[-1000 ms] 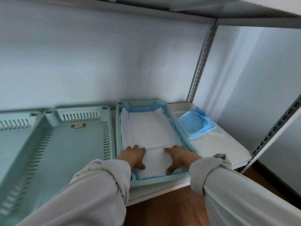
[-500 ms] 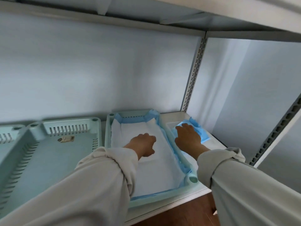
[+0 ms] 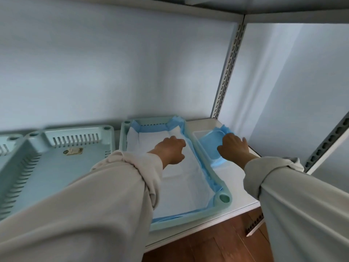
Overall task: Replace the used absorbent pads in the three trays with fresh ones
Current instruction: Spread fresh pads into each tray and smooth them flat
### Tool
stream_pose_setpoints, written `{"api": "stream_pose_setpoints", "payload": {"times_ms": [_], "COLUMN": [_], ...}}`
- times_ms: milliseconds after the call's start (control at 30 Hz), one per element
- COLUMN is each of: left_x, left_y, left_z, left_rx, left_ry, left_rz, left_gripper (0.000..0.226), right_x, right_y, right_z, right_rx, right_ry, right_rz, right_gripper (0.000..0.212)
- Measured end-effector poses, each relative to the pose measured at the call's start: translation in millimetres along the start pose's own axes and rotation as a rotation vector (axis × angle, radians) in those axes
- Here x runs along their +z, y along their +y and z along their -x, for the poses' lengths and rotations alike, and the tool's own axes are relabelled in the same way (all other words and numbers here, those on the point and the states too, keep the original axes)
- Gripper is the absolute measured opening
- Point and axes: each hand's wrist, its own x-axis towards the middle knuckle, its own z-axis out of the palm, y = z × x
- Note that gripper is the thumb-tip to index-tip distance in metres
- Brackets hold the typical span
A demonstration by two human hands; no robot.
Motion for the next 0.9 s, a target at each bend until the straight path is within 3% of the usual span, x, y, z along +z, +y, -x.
{"api": "stream_pose_setpoints", "payload": {"times_ms": [100, 200, 267, 367, 400, 533, 600, 700, 800, 900], "left_x": [-1, -1, 0, -1, -2, -1, -1, -5, -14, -27], "left_y": [0, -2, -5, -9, -9, -10, -9, -12, -18, -24], "left_z": [3, 7, 8, 6, 5, -1, -2, -1, 7, 25], "left_rx": [-0.001, 0.005, 0.007, 0.009, 0.009, 0.003, 0.009, 0.008, -0.003, -0.017], "left_ry": [0.003, 0.001, -0.004, -0.017, -0.023, -0.043, -0.040, -0.029, -0.018, 0.004], "left_rz": [0.017, 0.026, 0.029, 0.040, 0.043, 0.052, 0.050, 0.058, 0.067, 0.059], "left_gripper": [0.051, 0.051, 0.052, 0.053, 0.053, 0.054, 0.054, 0.054, 0.055, 0.058], "right_x": [-1, -2, 2, 11, 15, 30, 33, 23, 0, -26], "right_y": [-7, -8, -8, -6, -4, -1, -4, -14, -31, -52], "right_z": [0, -2, -4, -8, -10, -19, -20, -15, -7, 0], "right_rx": [0.004, 0.179, 0.263, 0.318, 0.321, 0.345, 0.344, 0.306, 0.130, 0.004], "right_ry": [0.265, 0.406, 0.338, 0.115, 0.060, -0.021, 0.037, 0.258, 0.473, 0.534], "right_rz": [-0.374, -0.678, -0.725, -0.655, -0.654, -0.625, -0.603, -0.721, -0.786, -0.800], "right_gripper": [0.031, 0.031, 0.043, 0.082, 0.084, 0.042, 0.025, 0.022, 0.026, 0.033]}}
